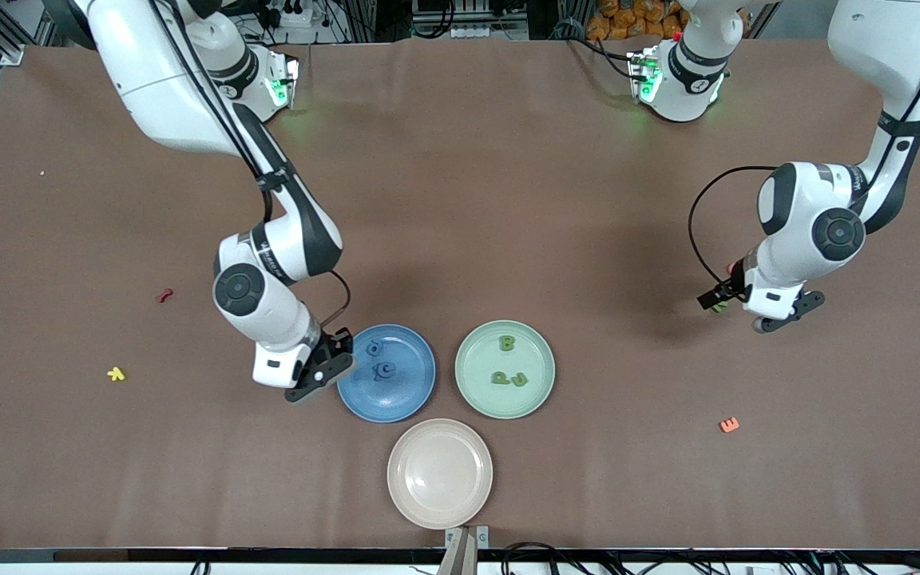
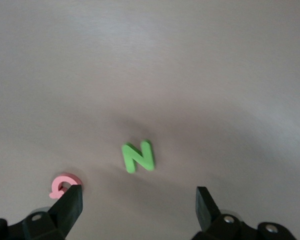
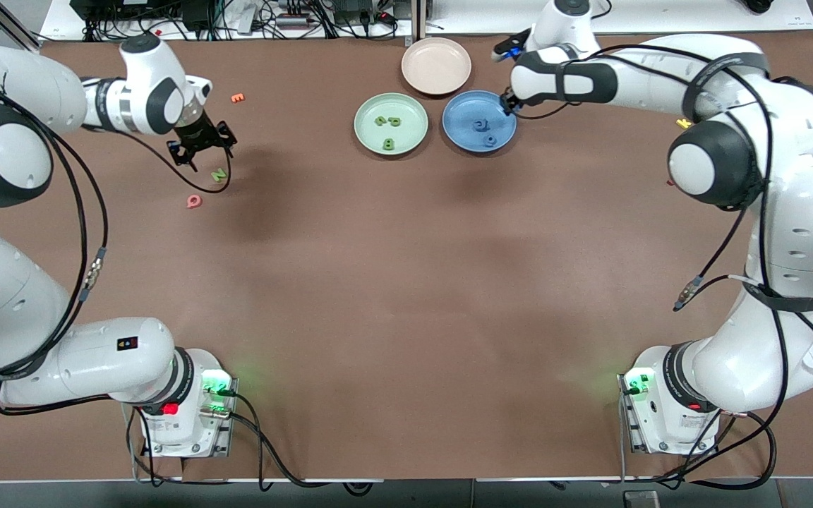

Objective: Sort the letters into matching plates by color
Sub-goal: 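Carry the blue m to the blue plate with the right gripper and release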

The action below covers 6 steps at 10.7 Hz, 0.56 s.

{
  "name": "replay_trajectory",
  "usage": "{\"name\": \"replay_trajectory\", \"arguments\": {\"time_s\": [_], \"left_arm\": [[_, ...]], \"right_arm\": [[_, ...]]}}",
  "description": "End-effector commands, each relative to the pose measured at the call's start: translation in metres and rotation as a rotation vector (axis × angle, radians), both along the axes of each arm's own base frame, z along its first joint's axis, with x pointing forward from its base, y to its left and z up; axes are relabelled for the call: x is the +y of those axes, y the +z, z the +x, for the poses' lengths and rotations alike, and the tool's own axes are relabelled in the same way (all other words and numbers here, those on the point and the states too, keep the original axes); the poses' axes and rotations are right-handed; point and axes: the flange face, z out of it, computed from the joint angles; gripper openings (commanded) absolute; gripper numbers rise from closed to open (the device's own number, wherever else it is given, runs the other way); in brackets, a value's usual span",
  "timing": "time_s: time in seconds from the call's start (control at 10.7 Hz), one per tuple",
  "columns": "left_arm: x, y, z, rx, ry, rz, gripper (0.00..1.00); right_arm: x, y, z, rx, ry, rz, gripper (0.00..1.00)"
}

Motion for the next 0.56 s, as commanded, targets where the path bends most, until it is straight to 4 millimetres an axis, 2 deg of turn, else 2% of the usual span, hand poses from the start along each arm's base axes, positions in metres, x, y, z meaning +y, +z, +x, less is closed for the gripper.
{"name": "replay_trajectory", "arguments": {"time_s": [0.0,0.09,0.28,0.37,0.47], "left_arm": [[0.01,-0.02,-0.012,-0.011,0.176,-0.004,1.0],[0.012,-0.033,-0.014,0.009,0.194,-0.003,1.0],[0.015,-0.052,-0.015,0.006,0.235,-0.002,1.0],[0.015,-0.057,-0.014,0.003,0.252,-0.004,1.0],[0.02,-0.062,-0.013,0.008,0.277,0.002,1.0]], "right_arm": [[0.046,-0.006,0.004,-0.007,0.002,0.049,0.09],[0.056,-0.01,0.003,-0.01,0.004,0.054,0.08],[0.083,-0.006,-0.001,-0.018,0.0,0.098,0.09],[0.085,-0.004,-0.001,-0.017,-0.01,0.106,0.36],[0.085,-0.004,-0.001,-0.008,-0.035,0.12,0.99]]}}
